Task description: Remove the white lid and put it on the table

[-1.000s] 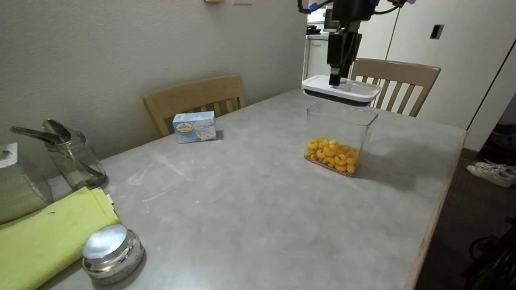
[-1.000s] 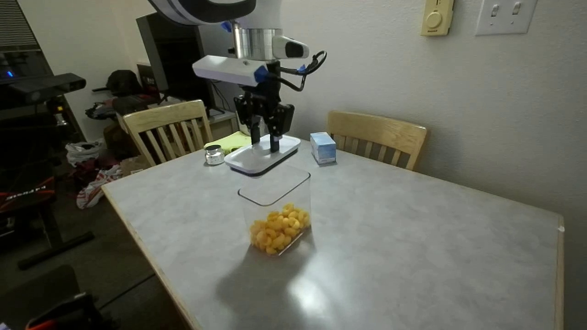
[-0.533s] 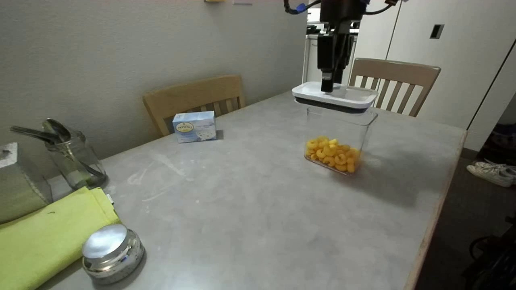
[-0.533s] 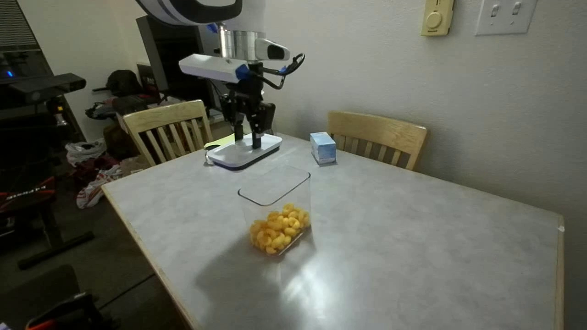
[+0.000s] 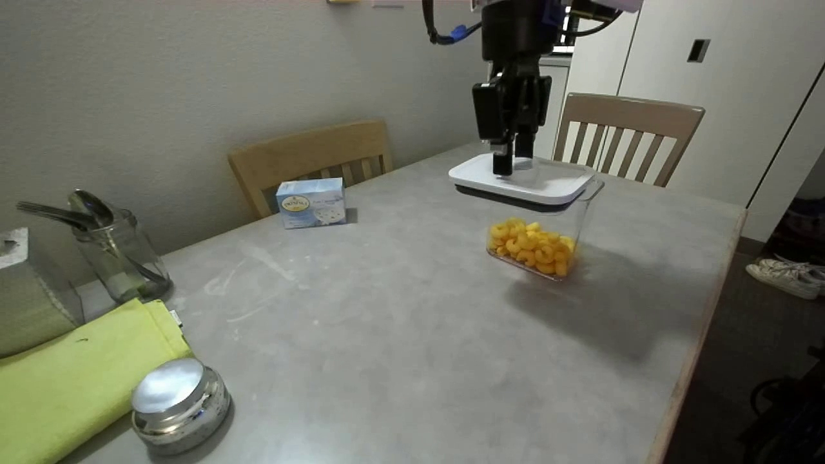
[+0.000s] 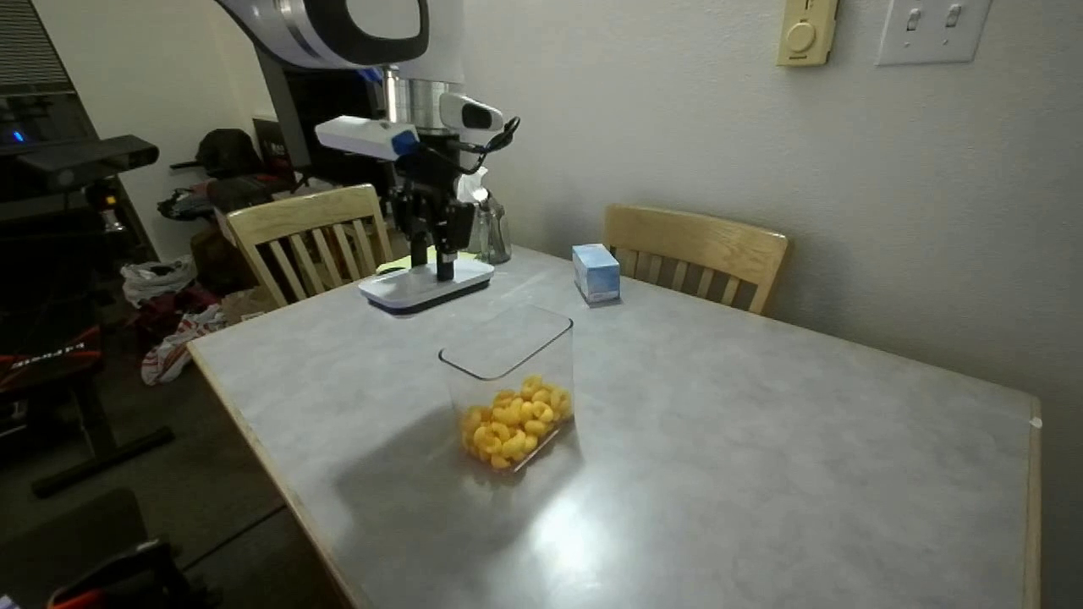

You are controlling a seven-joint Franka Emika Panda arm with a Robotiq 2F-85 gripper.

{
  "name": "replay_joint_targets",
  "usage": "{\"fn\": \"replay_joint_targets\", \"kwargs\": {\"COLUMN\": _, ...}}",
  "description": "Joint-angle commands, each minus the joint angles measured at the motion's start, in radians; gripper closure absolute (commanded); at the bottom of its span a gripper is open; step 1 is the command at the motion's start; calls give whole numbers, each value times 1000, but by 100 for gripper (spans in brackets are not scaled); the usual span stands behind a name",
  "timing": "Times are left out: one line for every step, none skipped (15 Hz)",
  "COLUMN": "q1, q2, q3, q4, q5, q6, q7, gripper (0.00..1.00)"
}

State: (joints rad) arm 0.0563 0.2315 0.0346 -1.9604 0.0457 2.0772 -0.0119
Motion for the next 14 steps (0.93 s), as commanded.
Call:
{"fn": "replay_joint_targets", "kwargs": {"q1": 25, "q2": 54, "q3": 4, "q4": 39, "q5": -39, "q6": -45, "q7": 107, "gripper": 71}}
{"fn": "replay_joint_targets", "kwargs": {"q1": 31, "q2": 67, "q3": 9, "q4": 35, "q5": -31, "q6": -37, "q7": 120, "gripper": 71}}
{"fn": "replay_joint_targets", "kwargs": {"q1": 36, "q2": 77, "q3": 12, "q4": 34, "q5": -26, "q6": -36, "q7": 124, "gripper": 71}}
{"fn": "replay_joint_targets", "kwargs": {"q1": 43, "q2": 89, "q3": 15, "q4": 34, "q5": -23, "q6": -37, "q7": 138, "gripper": 71}}
{"fn": "replay_joint_targets", "kwargs": {"q1": 48, "q2": 100, "q3": 17, "q4": 34, "q5": -21, "q6": -35, "q7": 148, "gripper": 71}}
{"fn": "replay_joint_targets", "kwargs": {"q1": 51, "q2": 112, "q3": 21, "q4": 36, "q5": -15, "q6": -34, "q7": 150, "gripper": 71}}
{"fn": "replay_joint_targets", "kwargs": {"q1": 55, "q2": 123, "q3": 22, "q4": 35, "q5": -16, "q6": -24, "q7": 157, "gripper": 71}}
{"fn": "replay_joint_targets", "kwargs": {"q1": 58, "q2": 134, "q3": 23, "q4": 36, "q5": -13, "q6": -17, "q7": 162, "gripper": 71}}
{"fn": "replay_joint_targets", "kwargs": {"q1": 62, "q2": 144, "q3": 22, "q4": 34, "q5": -17, "q6": -8, "q7": 168, "gripper": 71}}
{"fn": "replay_joint_targets", "kwargs": {"q1": 64, "q2": 156, "q3": 22, "q4": 35, "q5": -18, "q6": 1, "q7": 168, "gripper": 71}}
{"fn": "replay_joint_targets", "kwargs": {"q1": 66, "q2": 168, "q3": 20, "q4": 34, "q5": -22, "q6": 11, "q7": 167, "gripper": 71}}
{"fn": "replay_joint_targets", "kwargs": {"q1": 67, "q2": 180, "q3": 20, "q4": 35, "q5": -25, "q6": 19, "q7": 161, "gripper": 71}}
{"fn": "replay_joint_targets", "kwargs": {"q1": 68, "q2": 192, "q3": 19, "q4": 33, "q5": -27, "q6": 42, "q7": 159, "gripper": 71}}
{"fn": "replay_joint_targets", "kwargs": {"q1": 66, "q2": 205, "q3": 20, "q4": 35, "q5": -22, "q6": 52, "q7": 151, "gripper": 71}}
